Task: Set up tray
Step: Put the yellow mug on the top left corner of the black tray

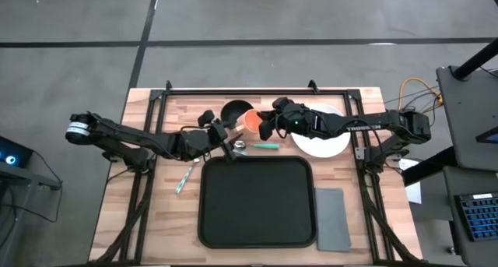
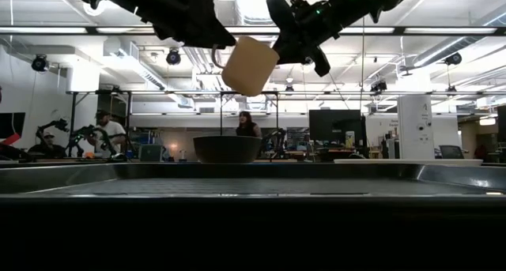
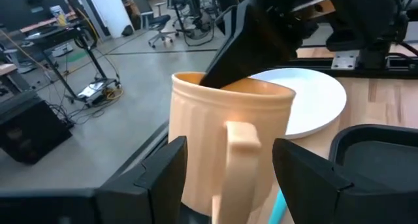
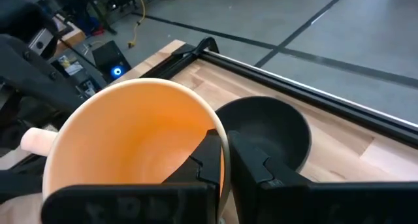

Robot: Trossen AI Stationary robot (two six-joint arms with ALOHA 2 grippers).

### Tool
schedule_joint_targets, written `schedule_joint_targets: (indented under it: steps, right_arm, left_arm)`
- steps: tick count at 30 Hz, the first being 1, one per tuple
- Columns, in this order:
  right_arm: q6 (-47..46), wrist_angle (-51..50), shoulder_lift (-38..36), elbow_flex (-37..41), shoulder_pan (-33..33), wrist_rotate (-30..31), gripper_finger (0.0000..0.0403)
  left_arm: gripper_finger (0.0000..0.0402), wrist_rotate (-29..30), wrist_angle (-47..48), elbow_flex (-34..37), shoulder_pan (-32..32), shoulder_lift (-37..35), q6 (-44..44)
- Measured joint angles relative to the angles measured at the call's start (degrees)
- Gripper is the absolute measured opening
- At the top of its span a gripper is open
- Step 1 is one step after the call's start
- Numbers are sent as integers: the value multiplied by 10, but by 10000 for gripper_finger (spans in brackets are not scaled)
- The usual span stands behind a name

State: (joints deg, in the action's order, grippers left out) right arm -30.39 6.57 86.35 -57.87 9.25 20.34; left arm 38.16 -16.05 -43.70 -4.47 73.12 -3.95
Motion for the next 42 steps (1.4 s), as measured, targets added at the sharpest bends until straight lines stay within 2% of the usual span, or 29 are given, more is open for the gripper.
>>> schedule_joint_targets:
  steps: [4,8,14,20,25,31,36,39,42]
  right_arm:
    - [0,9,0,0,0,0,8]
    - [1,29,0,0,0,-9,8]
    - [3,28,0,0,0,-9,8]
    - [9,26,0,0,0,-13,8]
    - [35,29,0,0,0,-15,20]
    - [64,22,-6,0,0,-15,59]
    - [84,13,-39,-15,0,-57,91]
    - [108,0,-65,-36,-1,-86,104]
    - [130,-33,-95,-50,-6,-77,115]
  left_arm:
    - [201,6,0,0,0,0,0]
    - [176,6,-1,0,0,0,0]
    - [113,6,-1,0,0,0,0]
    - [26,5,1,0,0,0,-11]
    - [24,6,-1,-1,-1,0,0]
    - [23,7,-4,-1,-5,-1,5]
    - [23,14,-2,1,-16,-1,3]
    - [23,34,-1,14,-27,-1,14]
    - [23,67,-26,44,-56,-1,27]
